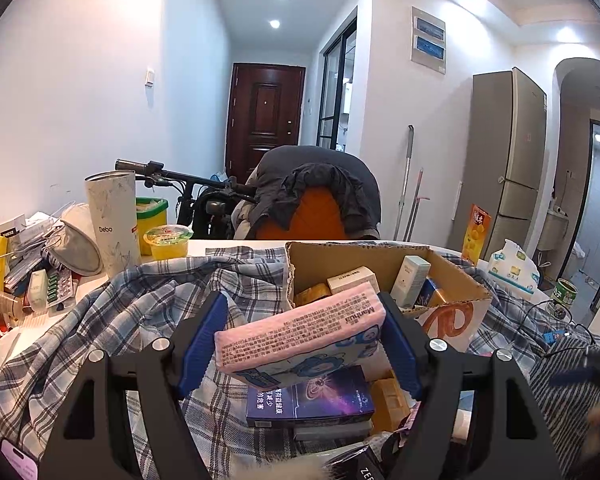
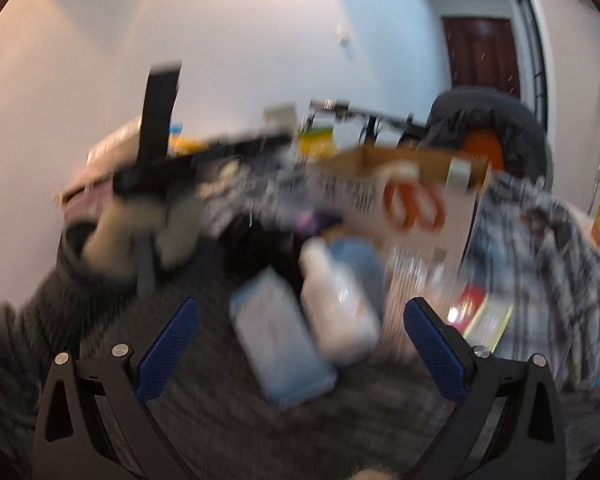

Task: Organize objects
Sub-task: 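Grasp the blue packet with the right gripper while the left holds the pink pack, then carry the blue packet over the cardboard box with the right gripper while the left holds the pink pack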

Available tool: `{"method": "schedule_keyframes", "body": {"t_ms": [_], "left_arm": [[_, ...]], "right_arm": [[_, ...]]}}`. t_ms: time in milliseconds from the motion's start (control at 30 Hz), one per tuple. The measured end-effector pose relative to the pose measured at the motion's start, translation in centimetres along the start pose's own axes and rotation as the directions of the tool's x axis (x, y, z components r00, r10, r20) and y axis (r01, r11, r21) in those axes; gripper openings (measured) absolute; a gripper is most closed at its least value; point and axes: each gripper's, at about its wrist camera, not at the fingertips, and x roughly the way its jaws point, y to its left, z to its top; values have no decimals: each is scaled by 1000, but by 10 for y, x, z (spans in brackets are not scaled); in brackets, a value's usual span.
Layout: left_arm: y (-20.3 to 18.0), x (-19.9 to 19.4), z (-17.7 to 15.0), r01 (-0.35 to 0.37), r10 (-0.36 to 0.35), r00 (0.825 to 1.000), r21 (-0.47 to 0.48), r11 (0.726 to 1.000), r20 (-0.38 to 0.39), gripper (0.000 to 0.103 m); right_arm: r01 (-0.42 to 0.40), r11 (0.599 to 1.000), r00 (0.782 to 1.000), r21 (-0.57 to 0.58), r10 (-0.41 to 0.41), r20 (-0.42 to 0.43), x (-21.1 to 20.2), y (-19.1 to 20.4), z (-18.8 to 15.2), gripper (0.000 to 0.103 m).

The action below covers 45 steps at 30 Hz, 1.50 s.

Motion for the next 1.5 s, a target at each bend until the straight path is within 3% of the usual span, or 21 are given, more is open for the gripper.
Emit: {"method": "schedule_keyframes", "body": {"t_ms": [33, 100, 167, 267, 333, 433, 467, 633, 767, 900, 1033, 1100, 1233, 1333, 1433, 1467, 1500], "left_arm": [[0, 0, 0, 1, -1, 1000, -1, 1000, 0, 76], [-1, 0, 0, 0, 0, 1000, 2, 1000, -2, 76], [-1, 1, 0, 0, 0, 1000, 2, 1000, -2, 76], [0, 1, -1, 1, -1, 1000, -1, 1000, -4, 76], [0, 1, -1, 0, 0, 1000, -1, 1000, -5, 76], [-1, 1, -2, 1, -1, 1000, 5, 1000, -10, 76], [-2, 1, -3, 4, -4, 1000, 10, 1000, -10, 76], [-5, 1, -3, 4, -4, 1000, 16, 1000, -11, 76], [-3, 1, -3, 3, -3, 1000, 7, 1000, -12, 76], [-3, 1, -3, 4, -4, 1000, 7, 1000, -12, 76], [-2, 1, -2, 3, -3, 1000, -1, 1000, -13, 76], [0, 1, -2, 2, -2, 1000, -8, 1000, -14, 76], [0, 1, -1, 3, -3, 1000, -7, 1000, -14, 76], [0, 0, -1, 3, -3, 1000, -6, 1000, -9, 76], [0, -2, 0, 4, -4, 1000, -7, 1000, 3, 76], [0, -2, 0, 4, -4, 1000, -7, 1000, 3, 76], [0, -2, 0, 3, -3, 1000, -7, 1000, 2, 76]], "right_arm": [[4, 1000, 1000, -3, -4, -27, 1, 0, -5, 100], [8, 1000, 997, -4, -9, -72, 3, -1, -12, 88], [1, 1000, 993, -25, -4, -115, 6, -1, -15, 86], [28, 999, 978, -38, -35, -204, 25, -2, -16, 72], [38, 997, 974, -63, -51, -219, 29, 1, -17, 70], [62, 992, 973, -110, -84, -213, 28, 8, -18, 57], [75, 990, 972, -120, -99, -212, 29, 10, -18, 48], [89, 984, 980, -155, -114, -165, 18, 17, -19, 43], [39, 989, 997, -144, -49, -64, -7, 16, -20, 42], [-99, 994, 995, -40, 99, 18, -26, 2, -17, 42], [-312, 947, 946, 81, 302, 118, -36, -9, -7, 42], [-359, 928, 927, 100, 342, 153, -44, -11, -1, 42], [-300, 953, 937, 49, 284, 204, -67, 1, 26, 42], [-267, 963, 927, 36, 246, 284, -88, 5, 53, 42], [-352, 934, 875, 55, 307, 375, -102, 2, 81, 42], [-412, 909, 847, 67, 354, 397, -104, -4, 89, 42], [-512, 855, 797, 79, 438, 416, -102, -10, 99, 42]]}}
